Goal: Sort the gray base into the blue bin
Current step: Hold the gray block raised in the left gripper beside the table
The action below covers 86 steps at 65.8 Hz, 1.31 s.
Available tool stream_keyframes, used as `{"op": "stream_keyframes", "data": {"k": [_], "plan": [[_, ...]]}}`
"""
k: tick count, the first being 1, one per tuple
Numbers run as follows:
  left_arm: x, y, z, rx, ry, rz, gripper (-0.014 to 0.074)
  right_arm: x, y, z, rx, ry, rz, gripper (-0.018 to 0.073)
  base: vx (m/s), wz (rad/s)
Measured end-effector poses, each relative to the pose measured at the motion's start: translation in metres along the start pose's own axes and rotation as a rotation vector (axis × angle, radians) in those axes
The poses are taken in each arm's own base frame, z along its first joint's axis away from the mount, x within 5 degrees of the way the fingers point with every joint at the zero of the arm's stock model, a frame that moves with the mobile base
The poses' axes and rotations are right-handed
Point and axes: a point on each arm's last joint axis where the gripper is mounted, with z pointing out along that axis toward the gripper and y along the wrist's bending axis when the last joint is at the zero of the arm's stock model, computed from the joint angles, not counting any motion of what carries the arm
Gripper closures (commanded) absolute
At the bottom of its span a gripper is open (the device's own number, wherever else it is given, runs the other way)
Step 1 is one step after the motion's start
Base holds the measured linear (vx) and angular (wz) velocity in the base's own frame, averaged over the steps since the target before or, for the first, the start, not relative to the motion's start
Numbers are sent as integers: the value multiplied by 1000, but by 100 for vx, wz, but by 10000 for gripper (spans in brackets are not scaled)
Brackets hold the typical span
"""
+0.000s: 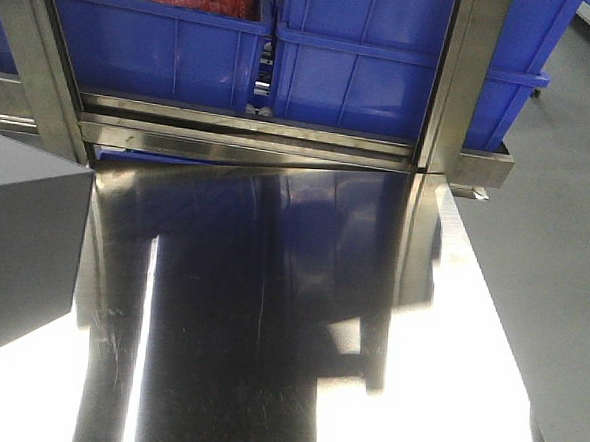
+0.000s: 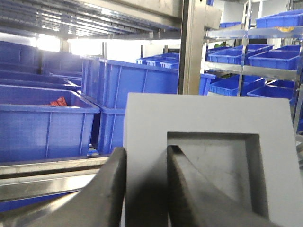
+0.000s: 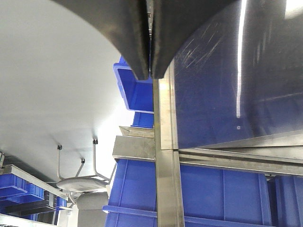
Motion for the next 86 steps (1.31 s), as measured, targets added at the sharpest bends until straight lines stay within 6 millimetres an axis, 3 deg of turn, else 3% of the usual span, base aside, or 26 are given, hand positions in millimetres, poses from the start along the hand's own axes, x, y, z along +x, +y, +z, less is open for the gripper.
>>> {"op": "stream_keyframes", "data": {"k": [86], "plan": [[0, 0, 0, 1, 5, -2, 603, 0, 0, 0, 0, 0, 0, 564, 0, 0]]}}
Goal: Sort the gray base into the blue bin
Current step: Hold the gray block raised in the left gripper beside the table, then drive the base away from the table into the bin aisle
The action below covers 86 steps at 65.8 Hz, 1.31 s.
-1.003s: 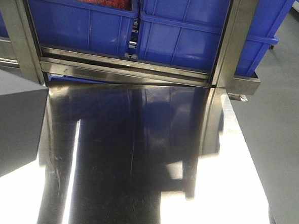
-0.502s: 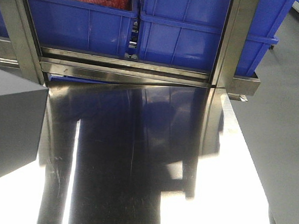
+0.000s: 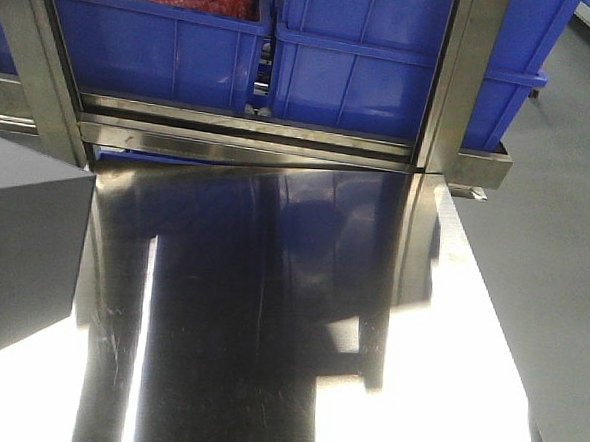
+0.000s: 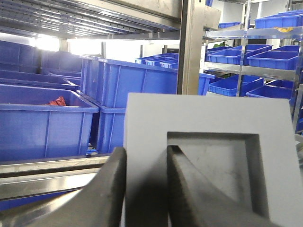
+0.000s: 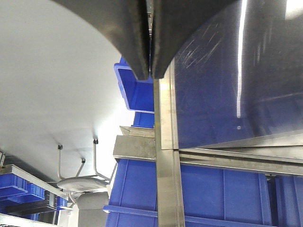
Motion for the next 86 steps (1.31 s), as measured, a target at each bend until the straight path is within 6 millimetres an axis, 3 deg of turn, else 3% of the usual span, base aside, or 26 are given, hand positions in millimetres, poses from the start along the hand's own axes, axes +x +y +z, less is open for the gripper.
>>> {"op": "stream_keyframes", "data": {"k": [23, 86], "plan": [[0, 0, 0, 0, -2, 0, 603, 0, 0, 0, 0, 0, 0, 564, -6, -25], [0, 0, 0, 0, -2, 0, 603, 0, 0, 0, 0, 0, 0, 564, -8, -64]]}}
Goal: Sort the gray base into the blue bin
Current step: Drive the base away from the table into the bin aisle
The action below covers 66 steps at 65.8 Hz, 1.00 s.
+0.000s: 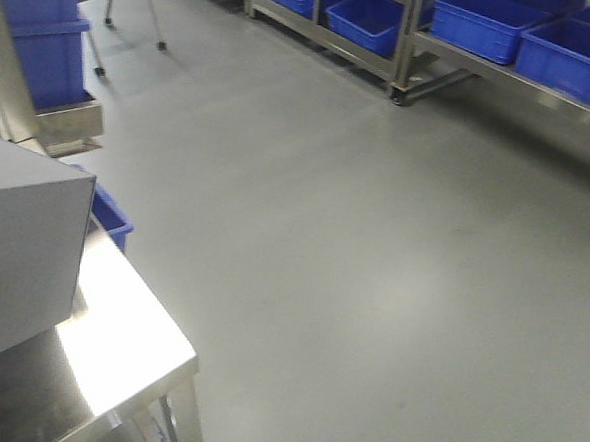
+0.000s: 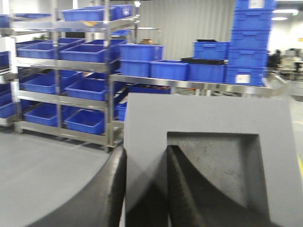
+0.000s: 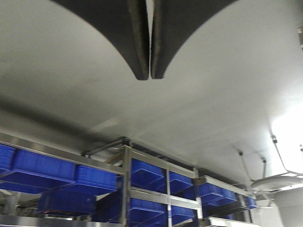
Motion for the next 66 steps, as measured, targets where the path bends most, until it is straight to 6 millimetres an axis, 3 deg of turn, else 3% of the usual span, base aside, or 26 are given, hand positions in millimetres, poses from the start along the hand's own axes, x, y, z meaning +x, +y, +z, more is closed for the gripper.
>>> {"op": "stream_keyframes", "data": {"k": [66], "plan": [[0, 0, 0, 0, 0, 0, 603, 0, 0, 0, 0, 0, 0, 564, 8, -45]]}}
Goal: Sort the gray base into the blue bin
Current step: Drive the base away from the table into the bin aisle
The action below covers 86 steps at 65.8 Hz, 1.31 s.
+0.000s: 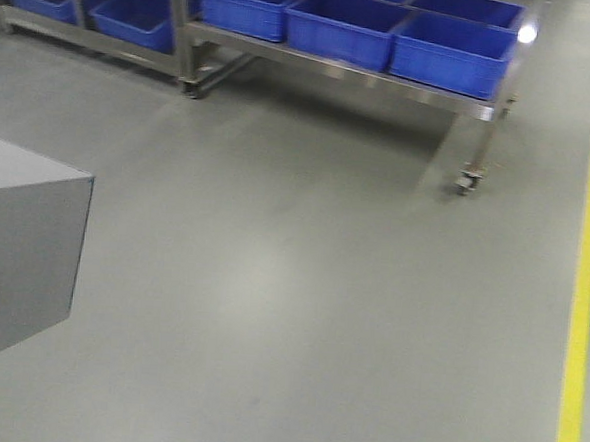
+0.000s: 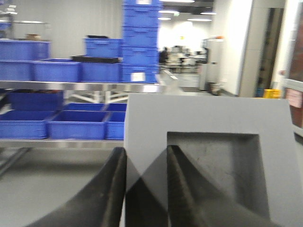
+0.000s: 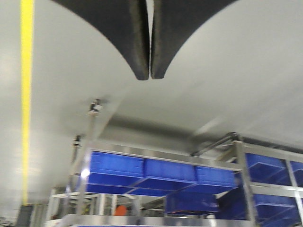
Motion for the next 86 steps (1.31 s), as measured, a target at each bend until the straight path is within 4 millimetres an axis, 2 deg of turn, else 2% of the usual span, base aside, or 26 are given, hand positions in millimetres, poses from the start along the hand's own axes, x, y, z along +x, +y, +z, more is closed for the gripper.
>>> {"op": "stream_keyframes", "data": {"k": [43, 86], "plan": [[0, 0, 0, 0, 0, -1, 603, 0, 0, 0, 0, 0, 0, 564, 18, -58], [0, 0, 0, 0, 0, -1, 603, 0, 0, 0, 0, 0, 0, 564, 32, -2]]}}
